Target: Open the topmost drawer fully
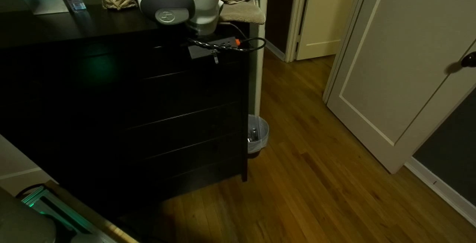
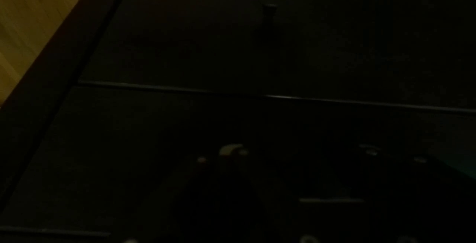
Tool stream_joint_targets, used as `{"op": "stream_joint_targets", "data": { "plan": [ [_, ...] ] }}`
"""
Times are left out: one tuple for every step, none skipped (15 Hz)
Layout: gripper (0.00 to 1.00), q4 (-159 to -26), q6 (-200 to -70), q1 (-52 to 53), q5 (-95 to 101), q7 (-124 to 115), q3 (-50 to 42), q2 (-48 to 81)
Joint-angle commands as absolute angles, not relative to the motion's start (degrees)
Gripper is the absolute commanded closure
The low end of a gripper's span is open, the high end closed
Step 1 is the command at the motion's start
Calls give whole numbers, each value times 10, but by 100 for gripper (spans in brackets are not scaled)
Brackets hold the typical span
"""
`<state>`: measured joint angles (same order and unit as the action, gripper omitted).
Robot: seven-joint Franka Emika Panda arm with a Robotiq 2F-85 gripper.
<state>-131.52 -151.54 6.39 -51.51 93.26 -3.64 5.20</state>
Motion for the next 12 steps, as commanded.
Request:
{"op": "stream_joint_targets", "data": {
  "plan": [
    [42,-1312,-1505,59,-507,932,-40,59],
    [36,-1312,-1509,59,-505,932,-41,58],
    [32,-1312,-1511,59,-503,932,-43,57],
    [28,-1311,-1510,59,-502,932,-44,57],
    [34,-1309,-1509,58,-499,932,-46,59],
    [33,-1307,-1507,58,-499,935,-47,60],
    [32,-1304,-1503,57,-502,940,-48,63],
    [28,-1300,-1501,56,-504,948,-48,66],
    [26,-1296,-1498,55,-508,958,-48,69],
    [22,-1292,-1498,54,-510,965,-48,72],
    [16,-1287,-1492,54,-515,974,-47,75],
    [5,-1283,-1488,53,-518,981,-47,78]
  ]
}}
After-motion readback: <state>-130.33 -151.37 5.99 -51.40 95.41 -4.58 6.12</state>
